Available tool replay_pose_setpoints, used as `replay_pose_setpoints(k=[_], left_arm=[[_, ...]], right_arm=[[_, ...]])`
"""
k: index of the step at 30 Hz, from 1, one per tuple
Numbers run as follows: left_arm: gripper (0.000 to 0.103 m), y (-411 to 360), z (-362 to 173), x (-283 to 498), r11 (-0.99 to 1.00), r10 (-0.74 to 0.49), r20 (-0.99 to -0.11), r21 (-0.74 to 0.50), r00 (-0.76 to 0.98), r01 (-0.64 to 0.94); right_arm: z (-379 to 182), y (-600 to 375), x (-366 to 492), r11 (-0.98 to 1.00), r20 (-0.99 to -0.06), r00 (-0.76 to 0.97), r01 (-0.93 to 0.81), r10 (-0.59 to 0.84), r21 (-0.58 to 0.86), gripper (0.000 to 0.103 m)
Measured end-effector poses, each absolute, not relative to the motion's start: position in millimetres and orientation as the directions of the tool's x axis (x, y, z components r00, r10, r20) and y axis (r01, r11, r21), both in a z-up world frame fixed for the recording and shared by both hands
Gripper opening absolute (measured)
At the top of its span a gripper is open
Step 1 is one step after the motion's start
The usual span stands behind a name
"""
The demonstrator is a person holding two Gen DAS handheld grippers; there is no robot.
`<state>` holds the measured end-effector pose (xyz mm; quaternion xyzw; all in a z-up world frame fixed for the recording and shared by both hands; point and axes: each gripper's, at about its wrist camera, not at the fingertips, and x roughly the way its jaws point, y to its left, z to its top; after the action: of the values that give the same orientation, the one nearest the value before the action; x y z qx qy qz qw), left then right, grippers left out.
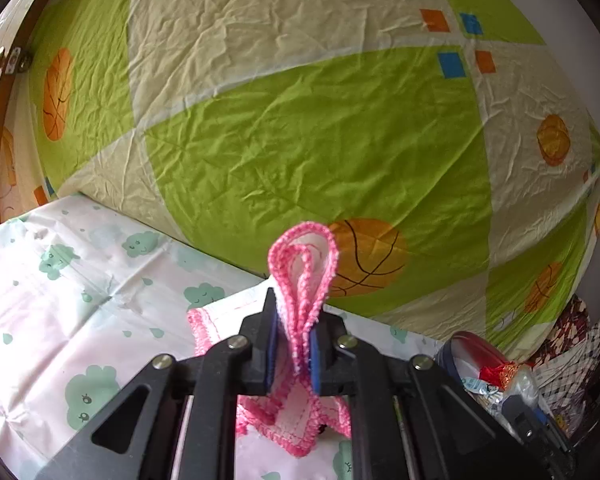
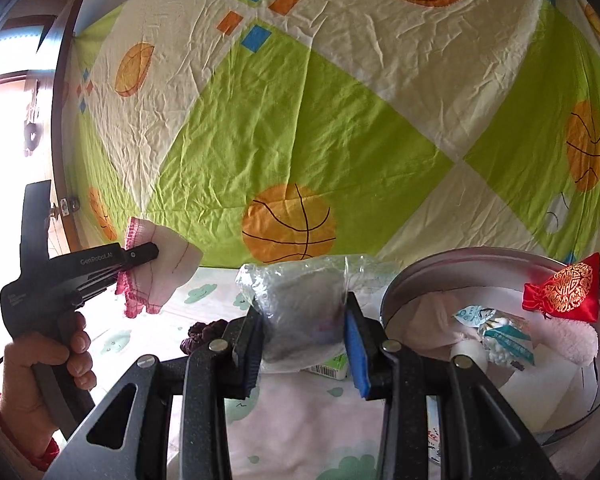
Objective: Organize soft objects
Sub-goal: 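Carry the plastic bag and washcloth up over the cookie tin with both tools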
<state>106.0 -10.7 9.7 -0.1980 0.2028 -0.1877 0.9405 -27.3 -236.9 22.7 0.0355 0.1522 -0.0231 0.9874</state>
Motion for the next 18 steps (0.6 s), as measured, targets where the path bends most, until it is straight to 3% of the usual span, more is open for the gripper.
replay_pose_setpoints(k=[6,18], left_arm=[[0.010,-46.3,13.1,82.2,0.889,-0.415,-0.309,-0.337,0.856,0.310],[0.010,-82.8,14.5,48.5,0.881,-0.451,-0.307,-0.306,0.838,0.362]], right_arm=[[27.2,-236.7,-30.1,0.997,-0.286,0.957,0.058,-0.041,0.049,0.039],[42.6,-234.8,-44.6,0.997,-0.206,0.975,0.077,-0.078,-0.010,0.039]])
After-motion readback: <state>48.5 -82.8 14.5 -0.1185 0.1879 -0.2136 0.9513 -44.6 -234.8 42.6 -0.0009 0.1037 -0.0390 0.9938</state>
